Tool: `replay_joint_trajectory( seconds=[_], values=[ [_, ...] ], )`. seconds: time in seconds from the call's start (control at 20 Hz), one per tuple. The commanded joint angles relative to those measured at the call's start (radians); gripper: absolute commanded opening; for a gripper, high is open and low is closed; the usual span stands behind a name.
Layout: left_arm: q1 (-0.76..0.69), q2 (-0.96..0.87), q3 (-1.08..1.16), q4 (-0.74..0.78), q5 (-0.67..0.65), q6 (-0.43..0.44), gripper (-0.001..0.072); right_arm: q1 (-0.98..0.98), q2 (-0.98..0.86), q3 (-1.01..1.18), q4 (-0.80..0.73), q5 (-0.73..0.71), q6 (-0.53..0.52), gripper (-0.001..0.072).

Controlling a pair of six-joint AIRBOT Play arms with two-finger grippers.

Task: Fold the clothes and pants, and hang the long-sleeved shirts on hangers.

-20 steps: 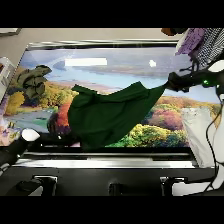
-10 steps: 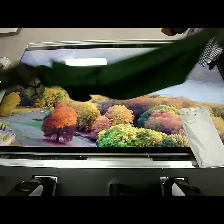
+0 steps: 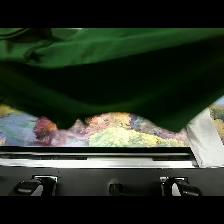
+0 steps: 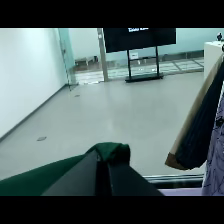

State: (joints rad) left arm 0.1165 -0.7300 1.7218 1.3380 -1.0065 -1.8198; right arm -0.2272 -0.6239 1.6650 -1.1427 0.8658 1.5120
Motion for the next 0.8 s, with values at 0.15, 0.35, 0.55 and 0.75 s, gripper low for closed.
replay_joint_trajectory(
  seconds=[0.15,0.35,0.55,0.75],
  values=[
    [0.000,-0.203,-0.018,0.025,-0.097,-0.021,0.0015,0.001,-0.234,0.000,0.060,0.217,0.137,0.0032],
    [0.000,-0.489,-0.101,0.024,-0.141,-0.009,0.0017,0.001,-0.602,0.000,0.106,0.337,0.129,0.0032],
    [0.000,-0.805,-0.128,0.012,-0.129,0.035,0.0018,0.001,-0.964,0.000,0.232,0.272,0.087,0.0031],
    [0.000,-1.011,-0.128,-0.022,-0.121,0.051,0.0018,0.024,-1.199,0.000,0.386,0.164,0.005,0.0032]
  ],
)
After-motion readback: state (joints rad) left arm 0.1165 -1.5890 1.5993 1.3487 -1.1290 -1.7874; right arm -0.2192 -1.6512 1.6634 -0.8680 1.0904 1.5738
